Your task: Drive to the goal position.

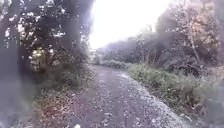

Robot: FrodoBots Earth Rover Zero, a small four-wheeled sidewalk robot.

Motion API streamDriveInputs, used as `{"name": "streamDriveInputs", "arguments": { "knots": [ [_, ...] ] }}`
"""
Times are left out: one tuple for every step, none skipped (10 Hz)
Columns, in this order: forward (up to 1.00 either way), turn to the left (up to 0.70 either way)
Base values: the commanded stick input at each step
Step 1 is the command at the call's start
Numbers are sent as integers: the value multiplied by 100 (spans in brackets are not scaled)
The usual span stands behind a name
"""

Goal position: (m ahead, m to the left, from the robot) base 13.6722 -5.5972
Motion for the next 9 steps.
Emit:
{"name": "streamDriveInputs", "arguments": {
  "knots": [
    [70,-11],
    [70,-6],
    [70,0],
    [70,0],
    [70,0],
    [70,0],
    [70,0],
    [70,0],
    [70,0]
  ]
}}
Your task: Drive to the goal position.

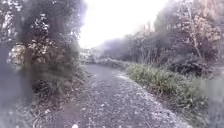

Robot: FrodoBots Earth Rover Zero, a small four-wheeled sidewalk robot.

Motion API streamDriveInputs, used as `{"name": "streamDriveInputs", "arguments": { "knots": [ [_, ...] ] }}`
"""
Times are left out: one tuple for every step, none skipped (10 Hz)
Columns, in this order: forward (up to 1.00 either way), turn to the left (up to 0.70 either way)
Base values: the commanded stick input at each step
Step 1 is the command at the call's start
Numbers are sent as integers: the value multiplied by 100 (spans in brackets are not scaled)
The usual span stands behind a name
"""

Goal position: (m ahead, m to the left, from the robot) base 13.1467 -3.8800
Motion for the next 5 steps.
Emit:
{"name": "streamDriveInputs", "arguments": {
  "knots": [
    [70,0],
    [70,0],
    [70,0],
    [70,0],
    [70,0]
  ]
}}
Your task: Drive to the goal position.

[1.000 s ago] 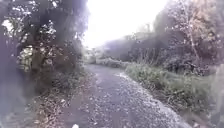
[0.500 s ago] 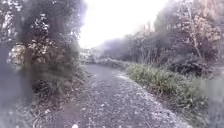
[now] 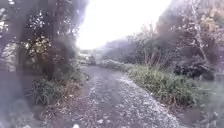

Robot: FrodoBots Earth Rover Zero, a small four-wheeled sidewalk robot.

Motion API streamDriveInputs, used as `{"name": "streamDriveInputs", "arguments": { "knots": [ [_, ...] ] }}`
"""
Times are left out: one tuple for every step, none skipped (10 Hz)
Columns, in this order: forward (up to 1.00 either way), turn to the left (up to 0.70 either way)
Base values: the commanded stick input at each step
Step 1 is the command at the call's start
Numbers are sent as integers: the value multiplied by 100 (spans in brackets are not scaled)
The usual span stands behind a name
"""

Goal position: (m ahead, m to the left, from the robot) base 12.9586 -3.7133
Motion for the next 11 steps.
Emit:
{"name": "streamDriveInputs", "arguments": {
  "knots": [
    [0,0],
    [0,0],
    [0,0],
    [0,0],
    [0,0],
    [0,0],
    [0,0],
    [0,0],
    [0,0],
    [70,0],
    [70,0]
  ]
}}
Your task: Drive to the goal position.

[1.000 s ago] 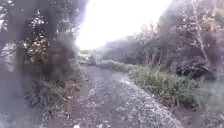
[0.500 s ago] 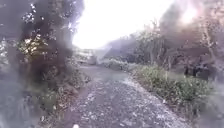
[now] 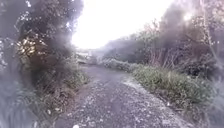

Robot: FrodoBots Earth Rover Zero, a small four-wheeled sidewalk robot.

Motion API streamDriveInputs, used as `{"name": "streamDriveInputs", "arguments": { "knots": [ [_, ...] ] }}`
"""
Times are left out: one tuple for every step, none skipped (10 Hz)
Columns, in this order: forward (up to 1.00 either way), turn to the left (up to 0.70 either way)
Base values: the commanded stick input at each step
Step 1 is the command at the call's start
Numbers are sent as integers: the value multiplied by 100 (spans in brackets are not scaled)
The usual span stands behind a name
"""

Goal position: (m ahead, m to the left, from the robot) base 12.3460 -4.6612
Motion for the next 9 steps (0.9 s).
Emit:
{"name": "streamDriveInputs", "arguments": {
  "knots": [
    [70,0],
    [70,0],
    [70,0],
    [70,0],
    [70,0],
    [70,0],
    [70,0],
    [70,0],
    [70,0]
  ]
}}
